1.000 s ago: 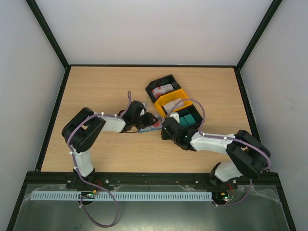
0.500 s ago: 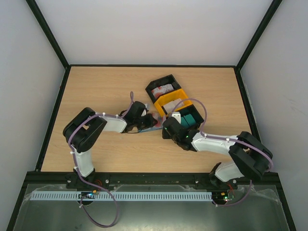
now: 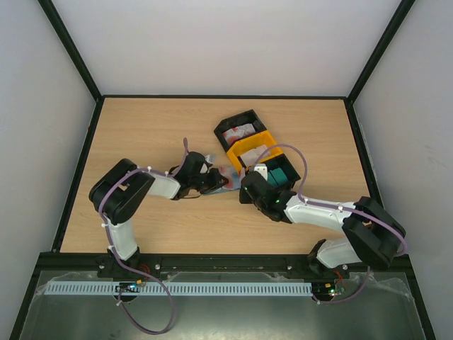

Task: Put the credit cards into the card holder
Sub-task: Turn over the card slot in the card holder.

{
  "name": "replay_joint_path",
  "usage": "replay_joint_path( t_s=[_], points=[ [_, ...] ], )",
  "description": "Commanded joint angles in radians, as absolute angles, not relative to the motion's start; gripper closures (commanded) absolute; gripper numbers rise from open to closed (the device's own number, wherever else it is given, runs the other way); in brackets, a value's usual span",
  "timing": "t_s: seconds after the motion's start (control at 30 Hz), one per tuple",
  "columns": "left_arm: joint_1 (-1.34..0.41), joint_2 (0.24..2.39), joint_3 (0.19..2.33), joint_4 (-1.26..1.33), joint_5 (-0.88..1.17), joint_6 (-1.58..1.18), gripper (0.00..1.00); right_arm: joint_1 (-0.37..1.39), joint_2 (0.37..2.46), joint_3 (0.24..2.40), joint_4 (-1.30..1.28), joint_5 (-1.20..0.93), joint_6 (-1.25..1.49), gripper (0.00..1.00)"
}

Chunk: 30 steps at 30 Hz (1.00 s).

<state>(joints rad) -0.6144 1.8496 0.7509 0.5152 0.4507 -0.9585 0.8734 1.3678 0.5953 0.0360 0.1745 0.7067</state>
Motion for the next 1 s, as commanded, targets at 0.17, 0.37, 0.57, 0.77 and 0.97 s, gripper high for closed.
replay_joint_path(
  t_s=[0.17, 0.37, 0.57, 0.77, 0.97],
  points=[
    [-0.574, 1.812, 0.695, 0.614, 0.546, -1.033, 0.97, 0.859, 1.374, 0.579, 0.053, 0.097, 0.686, 0.98],
    [-0.563, 1.801, 0.686, 0.643, 0.572, -1.044, 0.97, 0.849, 1.414, 0.584, 0.072, 0.079, 0.675, 0.98],
    [-0.553, 1.799, 0.679, 0.664, 0.590, -1.053, 0.97, 0.826, 1.438, 0.573, 0.140, 0.018, 0.667, 0.98],
    [-0.549, 1.811, 0.680, 0.664, 0.591, -1.051, 0.97, 0.791, 1.438, 0.536, 0.246, -0.066, 0.671, 0.98],
    [-0.547, 1.825, 0.683, 0.661, 0.589, -1.043, 0.94, 0.763, 1.441, 0.496, 0.337, -0.156, 0.693, 0.98]
  ],
)
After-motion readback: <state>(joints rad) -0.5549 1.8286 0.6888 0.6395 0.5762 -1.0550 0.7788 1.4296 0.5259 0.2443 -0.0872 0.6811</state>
